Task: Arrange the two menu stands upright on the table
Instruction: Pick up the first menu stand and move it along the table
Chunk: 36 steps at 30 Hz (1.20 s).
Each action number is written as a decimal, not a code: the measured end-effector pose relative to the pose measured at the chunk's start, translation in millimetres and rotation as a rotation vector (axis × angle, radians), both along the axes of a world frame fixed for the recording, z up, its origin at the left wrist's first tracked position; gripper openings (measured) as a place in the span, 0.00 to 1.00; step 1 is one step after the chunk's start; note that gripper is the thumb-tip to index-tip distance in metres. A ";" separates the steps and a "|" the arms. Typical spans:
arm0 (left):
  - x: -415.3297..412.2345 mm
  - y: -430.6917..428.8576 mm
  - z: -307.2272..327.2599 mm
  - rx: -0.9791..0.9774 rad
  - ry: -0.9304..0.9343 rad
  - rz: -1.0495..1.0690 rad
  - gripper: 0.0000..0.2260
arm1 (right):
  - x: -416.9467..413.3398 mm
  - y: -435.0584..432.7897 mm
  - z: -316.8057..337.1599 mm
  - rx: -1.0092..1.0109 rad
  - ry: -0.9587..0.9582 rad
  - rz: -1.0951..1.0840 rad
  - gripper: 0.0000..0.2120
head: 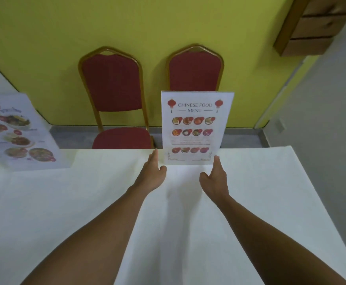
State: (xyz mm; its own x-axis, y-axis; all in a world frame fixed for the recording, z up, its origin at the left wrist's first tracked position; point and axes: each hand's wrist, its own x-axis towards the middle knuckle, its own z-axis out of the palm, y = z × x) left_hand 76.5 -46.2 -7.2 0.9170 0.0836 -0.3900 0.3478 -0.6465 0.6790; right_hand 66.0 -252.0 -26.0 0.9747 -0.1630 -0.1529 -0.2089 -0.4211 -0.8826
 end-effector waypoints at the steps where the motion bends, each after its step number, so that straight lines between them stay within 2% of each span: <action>1: 4.8 -4.3 1.2 -0.008 -0.005 0.018 0.33 | 5.5 -4.5 -0.3 0.015 -0.004 -0.022 0.31; 4: 20.9 -17.8 2.1 -0.027 -0.025 0.079 0.36 | 23.1 -15.7 0.1 0.029 -0.015 -0.068 0.30; 9: 40.3 -28.9 -4.3 -0.055 -0.095 0.158 0.38 | 47.5 -26.1 2.8 0.083 -0.090 -0.010 0.26; 18: 41.6 -49.3 -15.6 -0.103 -0.184 0.181 0.35 | 55.0 -45.7 -16.3 0.134 -0.072 -0.037 0.28; 24: 35.9 -81.0 -18.2 -0.165 -0.168 0.130 0.35 | 51.0 -79.6 -24.5 0.162 -0.091 -0.165 0.24; 36: 41.9 -191.2 -25.2 -0.273 -0.132 -0.078 0.37 | 41.9 -193.7 -22.5 0.056 -0.163 -0.378 0.19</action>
State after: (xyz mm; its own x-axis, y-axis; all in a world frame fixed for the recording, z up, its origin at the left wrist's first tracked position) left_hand 118.4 -237.4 -32.5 0.9608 -0.0806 -0.2653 0.2014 -0.4549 0.8675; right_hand 107.9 -445.7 -48.5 0.8599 -0.5101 -0.0206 -0.1955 -0.2917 -0.9363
